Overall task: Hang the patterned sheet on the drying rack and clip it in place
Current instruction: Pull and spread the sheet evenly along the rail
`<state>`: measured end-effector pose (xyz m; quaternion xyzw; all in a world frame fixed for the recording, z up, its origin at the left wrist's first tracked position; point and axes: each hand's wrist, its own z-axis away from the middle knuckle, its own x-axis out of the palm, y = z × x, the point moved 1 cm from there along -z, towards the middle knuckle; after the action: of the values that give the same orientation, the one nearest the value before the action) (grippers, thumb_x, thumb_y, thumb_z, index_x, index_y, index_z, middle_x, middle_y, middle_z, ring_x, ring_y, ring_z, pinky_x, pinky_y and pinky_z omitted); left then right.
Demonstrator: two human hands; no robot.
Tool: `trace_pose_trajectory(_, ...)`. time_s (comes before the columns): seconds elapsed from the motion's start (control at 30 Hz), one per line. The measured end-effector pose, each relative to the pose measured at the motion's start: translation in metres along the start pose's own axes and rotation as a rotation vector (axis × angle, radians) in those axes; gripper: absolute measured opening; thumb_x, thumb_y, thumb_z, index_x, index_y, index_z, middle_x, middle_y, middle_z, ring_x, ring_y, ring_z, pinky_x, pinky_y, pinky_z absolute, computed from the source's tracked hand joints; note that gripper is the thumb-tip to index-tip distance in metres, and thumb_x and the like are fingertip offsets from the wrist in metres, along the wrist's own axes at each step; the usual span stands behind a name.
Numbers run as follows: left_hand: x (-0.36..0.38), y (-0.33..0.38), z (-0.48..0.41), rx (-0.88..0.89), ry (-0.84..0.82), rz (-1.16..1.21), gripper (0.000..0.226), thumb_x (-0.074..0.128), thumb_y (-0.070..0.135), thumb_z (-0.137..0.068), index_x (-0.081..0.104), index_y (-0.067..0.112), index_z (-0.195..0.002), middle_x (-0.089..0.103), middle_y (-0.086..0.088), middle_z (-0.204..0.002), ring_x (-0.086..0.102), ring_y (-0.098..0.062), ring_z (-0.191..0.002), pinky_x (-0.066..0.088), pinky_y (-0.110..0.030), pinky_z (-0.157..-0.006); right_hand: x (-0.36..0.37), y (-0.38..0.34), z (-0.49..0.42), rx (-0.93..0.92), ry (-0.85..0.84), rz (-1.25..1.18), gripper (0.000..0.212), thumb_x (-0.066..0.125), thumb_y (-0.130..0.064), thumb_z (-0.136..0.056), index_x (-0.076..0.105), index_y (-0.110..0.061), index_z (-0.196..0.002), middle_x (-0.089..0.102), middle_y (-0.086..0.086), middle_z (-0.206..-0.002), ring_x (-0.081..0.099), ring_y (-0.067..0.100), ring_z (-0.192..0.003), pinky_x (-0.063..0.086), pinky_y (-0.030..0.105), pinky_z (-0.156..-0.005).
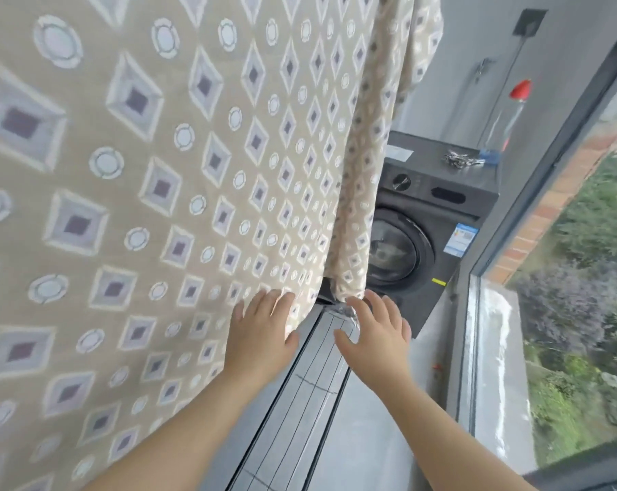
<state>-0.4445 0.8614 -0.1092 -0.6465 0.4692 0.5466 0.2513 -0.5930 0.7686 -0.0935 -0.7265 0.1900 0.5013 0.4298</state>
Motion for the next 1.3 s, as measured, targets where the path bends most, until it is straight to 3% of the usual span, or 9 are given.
trace_pose_trajectory(0.13,0.017,0.018,-0.061,0.108,0.060,-0.176,0.081,0.061,0.053,-0.059,0.044,0.020,-0.131,0.055,-0.009,-0.135,0.046,-0.034,-0.127,0.020,-0.057,-0.101,-0.012,0.022,-0.048,0.048,0.019,0.071,0.068,0.050,-0.047,-0.087,0.018,-0.039,-0.146,-0.002,-0.005,-0.159,-0.009,0.025,-0.146,0.000,0.042,-0.116)
trace_pose_trajectory(0.23,0.025,0.035,-0.098,0.165,0.094,-0.218,0.084,0.058,0.055,-0.061,0.037,0.021,-0.136,0.049,-0.008,-0.141,0.029,-0.031,-0.133,0.016,-0.059,-0.103,-0.017,0.044,-0.078,0.089,-0.015,0.085,0.074,0.047,-0.052,-0.087,0.005,-0.041,-0.147,-0.011,-0.005,-0.158,-0.015,0.026,-0.145,-0.002,0.043,-0.116)
trace_pose_trajectory(0.33,0.040,0.050,-0.141,0.168,0.116,-0.233,0.086,0.060,0.055,-0.062,0.037,0.021,-0.137,0.046,-0.007,-0.143,0.028,-0.030,-0.134,0.017,-0.059,-0.102,-0.022,0.069,-0.123,0.095,-0.002,0.082,0.079,0.048,-0.056,-0.086,0.000,-0.041,-0.147,-0.012,-0.004,-0.158,-0.014,0.027,-0.145,-0.002,0.044,-0.116)
trace_pose_trajectory(0.47,0.066,0.078,-0.202,0.133,0.155,-0.225,0.075,0.039,0.055,-0.071,0.036,0.020,-0.137,0.047,-0.008,-0.141,0.030,-0.029,-0.132,0.019,-0.057,-0.101,-0.031,0.105,-0.192,0.047,0.013,0.072,0.077,0.046,-0.055,-0.087,0.001,-0.041,-0.147,-0.010,-0.003,-0.159,-0.012,0.026,-0.145,-0.001,0.044,-0.116)
trace_pose_trajectory(0.6,0.089,0.112,-0.266,0.047,0.136,-0.226,0.074,0.037,0.053,-0.070,0.035,0.020,-0.137,0.049,-0.009,-0.140,0.040,-0.031,-0.131,0.027,-0.057,-0.104,-0.048,0.149,-0.262,0.008,-0.043,0.077,0.073,0.043,-0.054,-0.089,0.001,-0.041,-0.148,-0.006,-0.003,-0.159,-0.013,0.026,-0.145,-0.003,0.045,-0.116)
trace_pose_trajectory(0.67,0.093,0.126,-0.295,0.025,0.126,-0.236,0.075,0.045,0.052,-0.070,0.036,0.020,-0.137,0.050,-0.010,-0.139,0.047,-0.032,-0.127,0.038,-0.059,-0.099,-0.058,0.166,-0.293,-0.017,-0.064,0.064,0.072,0.042,-0.052,-0.090,0.001,-0.040,-0.148,-0.004,-0.004,-0.159,-0.012,0.026,-0.146,-0.002,0.044,-0.116)
trace_pose_trajectory(0.9,0.100,0.151,-0.376,-0.086,0.219,-0.105,0.088,0.077,0.038,-0.067,0.031,0.019,-0.140,0.041,-0.014,-0.144,0.047,-0.038,-0.127,0.041,-0.056,-0.096,-0.068,0.189,-0.390,-0.092,-0.091,-0.051,0.069,0.046,-0.049,-0.090,0.009,-0.038,-0.148,0.007,-0.005,-0.158,-0.001,0.022,-0.146,0.006,0.042,-0.116)
trace_pose_trajectory(1.17,0.078,0.143,-0.489,-0.153,0.504,0.019,0.072,0.077,0.024,-0.069,0.041,0.016,-0.132,0.035,-0.022,-0.144,0.047,-0.044,-0.121,0.047,-0.051,-0.090,-0.079,0.168,-0.506,-0.159,-0.011,-0.252,0.060,0.051,-0.042,-0.090,0.026,-0.032,-0.144,0.029,-0.011,-0.149,0.026,0.019,-0.137,0.022,0.039,-0.110)
trace_pose_trajectory(1.3,0.059,0.144,-0.540,-0.130,0.648,0.066,0.057,0.055,0.032,-0.077,0.041,0.021,-0.131,0.033,-0.024,-0.140,0.043,-0.043,-0.124,0.045,-0.050,-0.095,-0.092,0.155,-0.570,-0.092,-0.007,-0.497,0.060,0.053,-0.040,-0.090,0.031,-0.027,-0.144,0.036,-0.005,-0.147,0.031,0.021,-0.135,0.028,0.040,-0.110)
